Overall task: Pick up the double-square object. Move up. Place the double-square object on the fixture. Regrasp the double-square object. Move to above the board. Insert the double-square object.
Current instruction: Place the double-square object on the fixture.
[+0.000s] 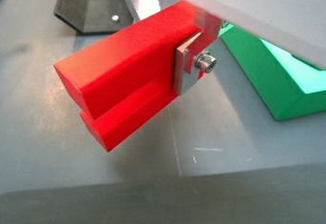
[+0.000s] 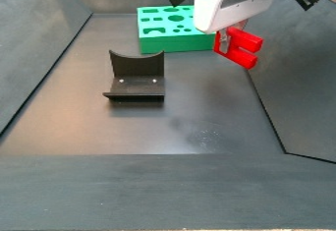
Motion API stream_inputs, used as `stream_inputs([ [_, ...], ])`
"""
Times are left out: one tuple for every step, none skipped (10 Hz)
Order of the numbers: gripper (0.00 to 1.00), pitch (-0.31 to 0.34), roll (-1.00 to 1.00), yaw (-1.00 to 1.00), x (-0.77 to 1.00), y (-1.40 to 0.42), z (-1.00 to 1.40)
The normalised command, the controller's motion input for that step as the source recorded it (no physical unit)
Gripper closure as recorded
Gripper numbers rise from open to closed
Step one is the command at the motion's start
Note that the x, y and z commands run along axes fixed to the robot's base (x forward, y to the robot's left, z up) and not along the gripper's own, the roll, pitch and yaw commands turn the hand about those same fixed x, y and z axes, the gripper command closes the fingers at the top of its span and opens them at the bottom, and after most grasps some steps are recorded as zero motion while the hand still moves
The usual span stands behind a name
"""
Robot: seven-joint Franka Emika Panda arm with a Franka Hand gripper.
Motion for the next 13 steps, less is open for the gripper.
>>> stream_inputs([
  [1.00,-0.001,0.00,0.00,0.00,0.00,1.00],
  [1.00,0.020,-0.02,0.00,-0.01,-0.01,1.00],
  [1.00,0.020,-0.04,0.01,-0.02,-0.01,1.00],
  [1.00,0.018,-0.06,0.02,-0.02,-0.02,1.00],
  [1.00,0.020,-0.08,0.03,-0.03,-0.02,1.00],
  [1.00,0.021,-0.10,0.03,-0.03,-0.02,1.00],
  [1.00,0.025,-0.12,0.02,-0.03,-0.02,0.99],
  [1.00,0.029,-0.13,0.01,-0.03,-0.02,0.86],
  [1.00,0.032,-0.14,0.00,-0.02,-0.01,0.78],
  [1.00,0.037,-0.14,-0.01,-0.01,-0.01,0.61],
  [1.00,0.045,-0.14,-0.02,-0.01,-0.01,0.44],
  [1.00,0.048,-0.15,-0.02,-0.01,-0.01,0.31],
  [1.00,0.045,-0.15,-0.02,-0.01,0.00,0.17],
])
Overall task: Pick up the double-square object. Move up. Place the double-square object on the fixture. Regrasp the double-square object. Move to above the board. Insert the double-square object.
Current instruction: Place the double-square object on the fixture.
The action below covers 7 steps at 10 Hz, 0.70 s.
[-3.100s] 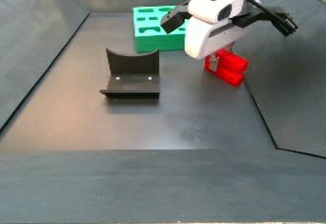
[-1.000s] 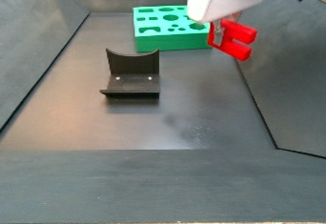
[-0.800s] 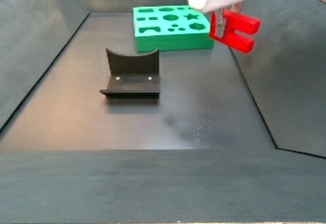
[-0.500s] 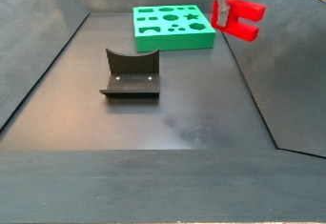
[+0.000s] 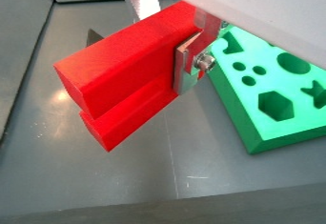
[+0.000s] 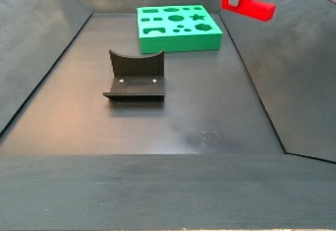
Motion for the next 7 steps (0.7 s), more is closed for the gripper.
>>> stream_inputs([
  [1.00,-0.133,-0.04,-1.00,1.00,-0.18,-0.12],
  [1.00,-0.132,-0.03,-1.00,1.00,-0.17,-0.13],
  [1.00,-0.133,-0.03,-1.00,1.00,-0.16,-0.13],
  [1.00,-0.128,-0.03,-1.00,1.00,-0.14,-0.12],
  [1.00,-0.124,-0.02,-1.00,1.00,-0.14,-0.12],
  [1.00,-0.125,-0.01,-1.00,1.00,-0.13,-0.11],
  [1.00,-0.125,0.00,-1.00,1.00,-0.12,-0.11],
])
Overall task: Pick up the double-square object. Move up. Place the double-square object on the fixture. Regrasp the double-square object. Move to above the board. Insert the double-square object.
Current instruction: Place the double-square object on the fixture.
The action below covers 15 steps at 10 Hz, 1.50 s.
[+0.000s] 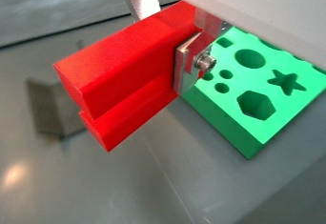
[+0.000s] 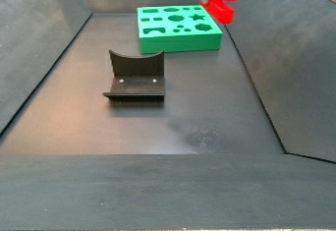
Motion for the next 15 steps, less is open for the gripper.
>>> stream_inputs([
  [1.00,-0.104,0.03,-0.84,1.00,-0.11,-0.10],
  [1.00,-0.086,0.05,-0.68,1.00,-0.10,-0.10],
  [1.00,-0.048,0.07,-0.39,1.00,-0.09,-0.10],
  [1.00,-0.031,0.10,-0.21,1.00,-0.09,-0.10],
  [1.00,-0.022,0.11,-0.13,1.00,-0.08,-0.10],
  [1.00,-0.018,0.11,-0.10,1.00,-0.08,-0.09],
  [1.00,-0.008,0.11,-0.04,1.00,-0.07,-0.09],
  [1.00,0.004,0.12,-0.01,1.00,-0.06,-0.09],
  [1.00,0.051,-1.00,-0.06,1.00,0.84,0.21],
  [1.00,0.053,-1.00,-0.06,1.00,0.88,0.22],
  [1.00,0.076,-1.00,-0.08,1.00,0.89,0.21],
  [1.00,0.090,-1.00,-0.08,1.00,0.84,0.17],
  [1.00,0.098,-1.00,-0.09,0.98,0.71,0.10],
  [1.00,0.104,-1.00,-0.10,0.83,0.46,0.05],
  [1.00,0.110,-1.00,-0.11,0.72,0.29,0.03],
])
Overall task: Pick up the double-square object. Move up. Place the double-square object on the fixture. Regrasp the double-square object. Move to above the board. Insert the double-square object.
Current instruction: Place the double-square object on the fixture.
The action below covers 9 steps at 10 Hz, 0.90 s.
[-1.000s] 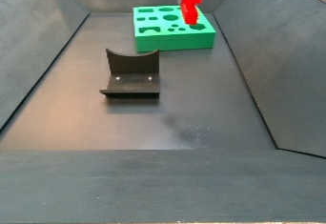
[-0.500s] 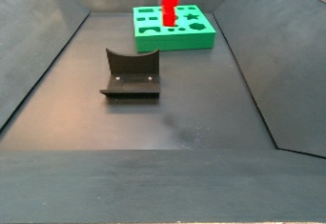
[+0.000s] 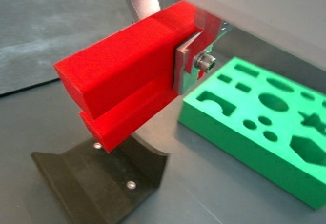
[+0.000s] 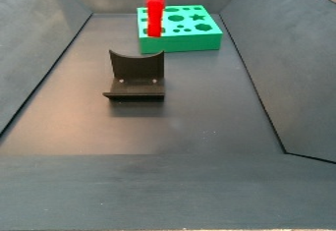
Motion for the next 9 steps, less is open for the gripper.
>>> stream_inputs([
  [1.00,0.112,-1.00,-0.12,0.62,0.13,0.01],
  [1.00,0.111,-1.00,-0.13,0.52,0.08,0.00],
  [1.00,0.101,-0.91,-0.15,0.37,0.07,0.00],
  [1.00,0.083,-0.73,-0.14,0.26,0.06,0.00],
  [1.00,0.062,-0.54,-0.13,0.16,0.05,-0.01],
  [1.00,0.040,-0.36,-0.12,0.07,0.05,-0.01],
  [1.00,0.000,-0.24,-0.11,0.03,0.03,0.01],
  [1.00,0.202,-1.00,-0.08,0.11,0.13,-1.00],
  [1.00,0.199,-1.00,-0.08,0.12,0.14,-1.00],
])
